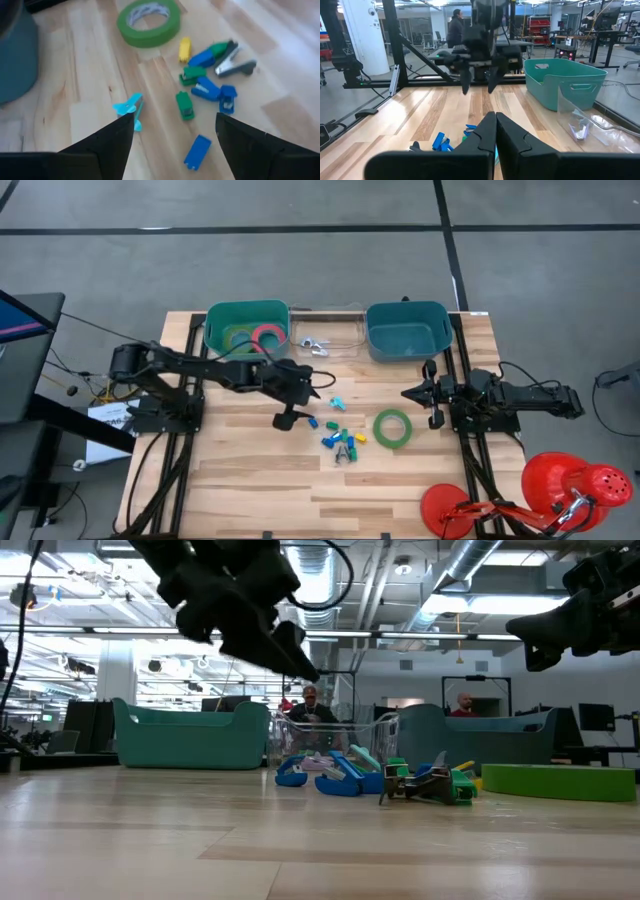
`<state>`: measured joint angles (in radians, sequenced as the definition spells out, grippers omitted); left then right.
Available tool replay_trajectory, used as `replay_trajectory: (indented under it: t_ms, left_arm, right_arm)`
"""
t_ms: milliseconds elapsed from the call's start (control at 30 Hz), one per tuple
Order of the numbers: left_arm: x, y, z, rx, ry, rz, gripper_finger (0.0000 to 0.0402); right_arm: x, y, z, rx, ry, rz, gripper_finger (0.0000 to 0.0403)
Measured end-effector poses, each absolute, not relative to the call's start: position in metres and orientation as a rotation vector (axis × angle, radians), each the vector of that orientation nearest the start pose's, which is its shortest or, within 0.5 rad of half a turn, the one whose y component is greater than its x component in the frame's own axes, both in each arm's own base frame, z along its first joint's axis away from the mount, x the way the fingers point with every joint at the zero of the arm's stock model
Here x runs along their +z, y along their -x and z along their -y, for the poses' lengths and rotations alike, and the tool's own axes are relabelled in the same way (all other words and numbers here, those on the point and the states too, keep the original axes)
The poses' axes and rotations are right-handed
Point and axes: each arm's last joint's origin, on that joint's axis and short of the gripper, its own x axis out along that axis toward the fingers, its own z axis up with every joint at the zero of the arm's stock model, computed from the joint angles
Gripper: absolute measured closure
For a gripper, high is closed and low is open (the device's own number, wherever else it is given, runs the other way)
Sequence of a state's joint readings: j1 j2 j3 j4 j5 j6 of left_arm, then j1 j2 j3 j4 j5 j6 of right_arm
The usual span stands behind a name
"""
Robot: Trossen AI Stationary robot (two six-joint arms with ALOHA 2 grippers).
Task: Pick and place Stapler, Stapler remover, tape
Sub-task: Put the blue staple remover into the dark blue bin
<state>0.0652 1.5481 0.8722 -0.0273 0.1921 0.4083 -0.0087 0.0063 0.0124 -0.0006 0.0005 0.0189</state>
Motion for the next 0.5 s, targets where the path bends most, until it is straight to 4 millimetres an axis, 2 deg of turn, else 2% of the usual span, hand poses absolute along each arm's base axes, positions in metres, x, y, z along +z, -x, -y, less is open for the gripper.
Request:
replay_trajectory:
  t_ms: [267, 500]
  left_arm:
    - [0.182, -0.321, -0.015, -0.337, -0.462, -0.69, 0.0154]
    - [0.163, -0.325, -0.015, -0.389, -0.444, -0.735, 0.0164]
  right_arm:
    - [0.167, -0.097, 0.001, -0.009, -0.019, 0.006, 0.0403]
    - [0.167, -0.097, 0.001, -0.009, -0.019, 0.006, 0.0403]
